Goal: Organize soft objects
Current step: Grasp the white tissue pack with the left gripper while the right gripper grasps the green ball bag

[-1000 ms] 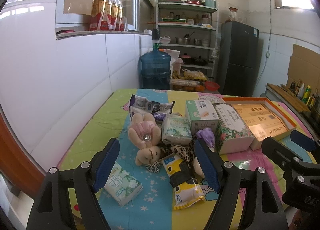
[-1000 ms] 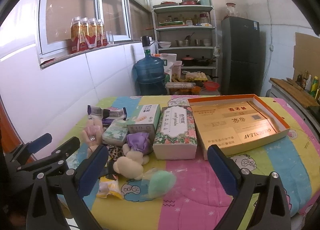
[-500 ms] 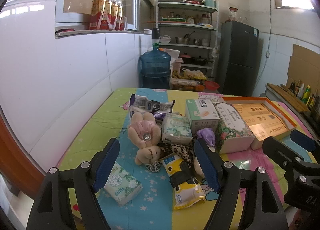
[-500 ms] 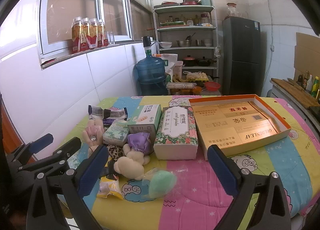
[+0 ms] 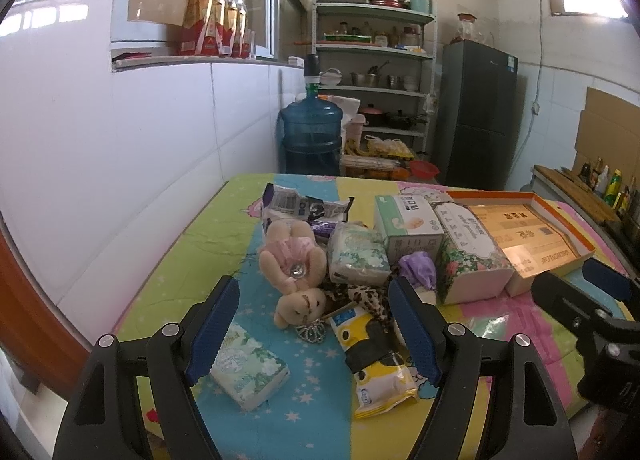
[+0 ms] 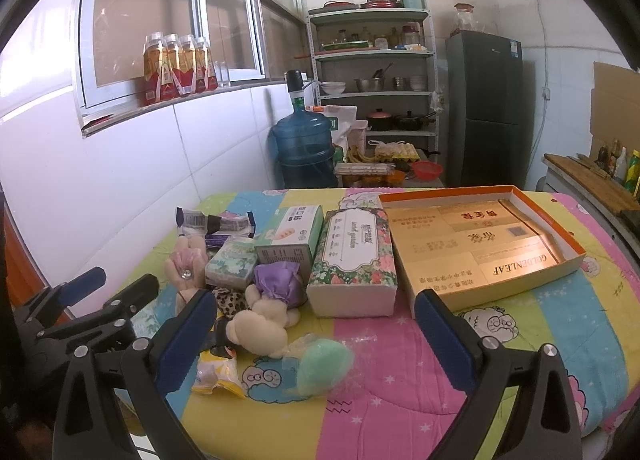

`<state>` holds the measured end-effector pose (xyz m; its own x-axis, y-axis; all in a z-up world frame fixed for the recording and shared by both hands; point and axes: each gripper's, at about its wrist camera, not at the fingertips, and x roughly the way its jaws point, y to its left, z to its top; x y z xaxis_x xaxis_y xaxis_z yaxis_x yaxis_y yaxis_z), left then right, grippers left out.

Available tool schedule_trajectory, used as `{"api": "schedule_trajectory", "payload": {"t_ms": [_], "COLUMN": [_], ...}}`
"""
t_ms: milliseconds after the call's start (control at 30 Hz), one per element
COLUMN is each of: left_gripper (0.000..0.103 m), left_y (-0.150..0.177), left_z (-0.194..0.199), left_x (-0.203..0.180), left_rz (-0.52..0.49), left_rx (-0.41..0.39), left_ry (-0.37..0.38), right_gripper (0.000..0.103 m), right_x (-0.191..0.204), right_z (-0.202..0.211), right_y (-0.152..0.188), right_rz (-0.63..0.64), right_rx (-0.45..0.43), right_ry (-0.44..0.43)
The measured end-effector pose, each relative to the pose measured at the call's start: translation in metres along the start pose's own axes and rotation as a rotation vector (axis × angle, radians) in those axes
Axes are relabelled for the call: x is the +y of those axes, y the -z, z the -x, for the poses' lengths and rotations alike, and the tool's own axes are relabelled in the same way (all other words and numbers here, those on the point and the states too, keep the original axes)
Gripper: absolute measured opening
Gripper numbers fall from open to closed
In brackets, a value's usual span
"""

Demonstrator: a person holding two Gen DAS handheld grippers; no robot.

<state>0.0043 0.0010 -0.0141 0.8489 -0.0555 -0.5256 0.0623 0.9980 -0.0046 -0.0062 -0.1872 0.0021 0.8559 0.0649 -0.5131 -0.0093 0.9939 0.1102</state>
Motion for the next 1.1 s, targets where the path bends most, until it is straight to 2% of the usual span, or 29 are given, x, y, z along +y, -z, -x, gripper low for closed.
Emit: {"api": "schedule_trajectory", "payload": {"t_ms": [300,467,900,1100], "left_gripper": [0.079,0.079,0.079,0.079], "left_y": [0.028,0.045,0.066,0.072], "left_z": [-0.005,-0.013,-0.056,-0.072], "left_x": [0.046,0.064,0.072,0.078], "left_rz": [0.116,0.167,0.228,0.266], "left_rx": [0.004,0.032,0.116,0.143], "left_ry": [-0.026,-0.029,-0.103,-0.085], "right_gripper": [0.1,0.1,0.1,0.1], "right_x": [-0.007,-0.012,-0.028,-0.034], "right_z": [-0.01,-0.019,-0.036,-0.042], "right_y": [0.023,0.04,0.046,0.048], "right_rz": [0.019,0.03,-0.008,-0.018], "right_rx": [-0.008,0.013,0.042,0.059], "right_ry": [-0.007,-0.018,-0.028,-0.047]}}
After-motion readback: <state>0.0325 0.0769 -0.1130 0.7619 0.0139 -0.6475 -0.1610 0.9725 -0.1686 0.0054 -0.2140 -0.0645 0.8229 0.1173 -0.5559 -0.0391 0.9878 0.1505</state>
